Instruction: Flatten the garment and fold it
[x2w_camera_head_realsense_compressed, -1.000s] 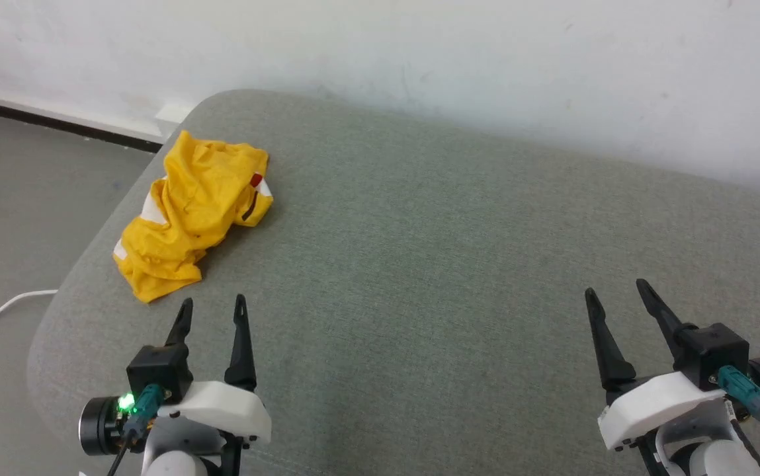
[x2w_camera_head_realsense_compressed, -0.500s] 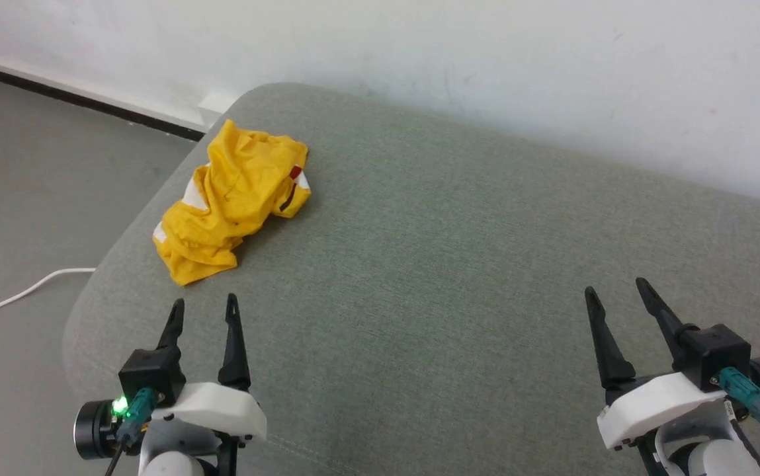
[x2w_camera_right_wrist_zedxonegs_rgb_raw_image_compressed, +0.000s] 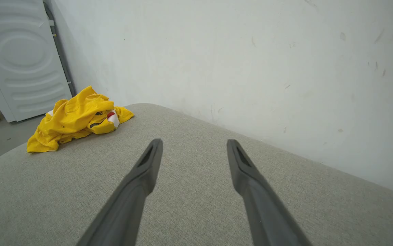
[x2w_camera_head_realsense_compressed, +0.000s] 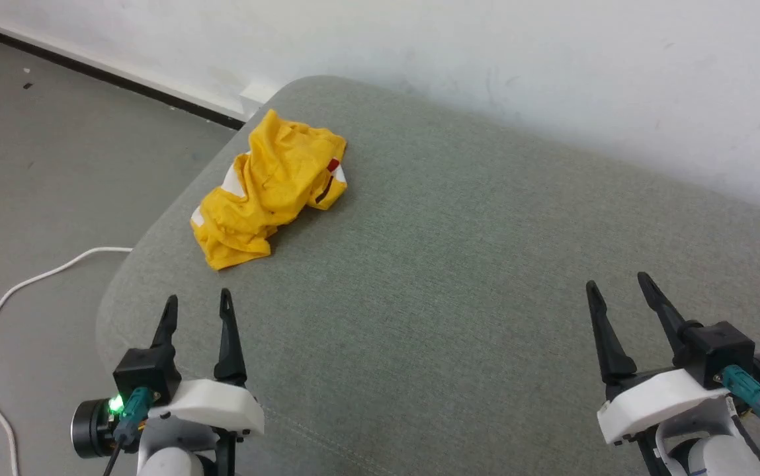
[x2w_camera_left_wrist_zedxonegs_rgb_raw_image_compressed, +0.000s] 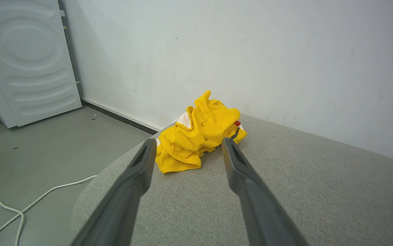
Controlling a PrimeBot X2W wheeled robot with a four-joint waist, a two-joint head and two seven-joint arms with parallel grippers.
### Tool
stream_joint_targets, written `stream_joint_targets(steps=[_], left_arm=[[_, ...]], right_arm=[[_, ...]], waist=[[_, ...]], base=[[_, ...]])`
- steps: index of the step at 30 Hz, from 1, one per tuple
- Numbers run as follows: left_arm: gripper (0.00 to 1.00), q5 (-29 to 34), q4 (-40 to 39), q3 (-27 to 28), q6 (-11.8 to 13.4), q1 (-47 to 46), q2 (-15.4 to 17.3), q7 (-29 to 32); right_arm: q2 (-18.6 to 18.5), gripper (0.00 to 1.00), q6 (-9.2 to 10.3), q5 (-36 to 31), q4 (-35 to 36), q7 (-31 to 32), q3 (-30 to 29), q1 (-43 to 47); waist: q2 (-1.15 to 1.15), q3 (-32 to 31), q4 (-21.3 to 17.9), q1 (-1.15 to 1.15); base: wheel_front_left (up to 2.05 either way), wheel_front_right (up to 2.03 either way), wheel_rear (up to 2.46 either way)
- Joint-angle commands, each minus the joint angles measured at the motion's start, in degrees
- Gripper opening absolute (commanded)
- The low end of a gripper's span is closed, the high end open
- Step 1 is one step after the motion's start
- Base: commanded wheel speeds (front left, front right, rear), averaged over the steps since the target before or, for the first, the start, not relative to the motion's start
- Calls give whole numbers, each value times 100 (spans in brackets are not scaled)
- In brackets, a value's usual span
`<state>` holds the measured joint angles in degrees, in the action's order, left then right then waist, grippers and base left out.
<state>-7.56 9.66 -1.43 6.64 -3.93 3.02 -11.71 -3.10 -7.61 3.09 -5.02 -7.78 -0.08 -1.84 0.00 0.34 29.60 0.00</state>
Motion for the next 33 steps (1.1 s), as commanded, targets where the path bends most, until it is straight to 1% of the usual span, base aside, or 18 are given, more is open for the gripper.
stream_joint_targets(steps=[1,8,21,24,27,29,33], left_arm=[[100,-59,32,12,47,-108,-2,-57],[100,-93,106,13,76,-153,-3,-141],[100,-204,270,-45,119,-278,-7,-297],[100,-266,355,-51,92,-412,-7,-329],[100,-357,534,-92,-38,-748,8,-319],[100,-421,719,-106,-141,-1081,46,-245],[100,-627,1147,-23,-300,-1930,125,-79]], right_arm=[[18,100,10,45,-33,-67,-21,-72],[19,100,10,59,-61,-153,-26,-102],[22,100,12,100,-69,-248,-31,-130],[23,100,12,101,-62,-256,-17,-151],[23,100,12,59,-3,-199,-47,-175],[23,100,12,-5,71,-134,-33,-224],[23,100,12,-177,270,24,34,-440]], waist=[[0,0,77,0],[0,-6,311,0],[0,50,930,0],[0,124,1007,0],[0,282,953,0],[0,454,840,0],[0,980,452,0]], base=[[0,0,0],[0,0,0],[0,0,0],[0,0,0],[0,0,0],[0,0,0],[0,0,0]])
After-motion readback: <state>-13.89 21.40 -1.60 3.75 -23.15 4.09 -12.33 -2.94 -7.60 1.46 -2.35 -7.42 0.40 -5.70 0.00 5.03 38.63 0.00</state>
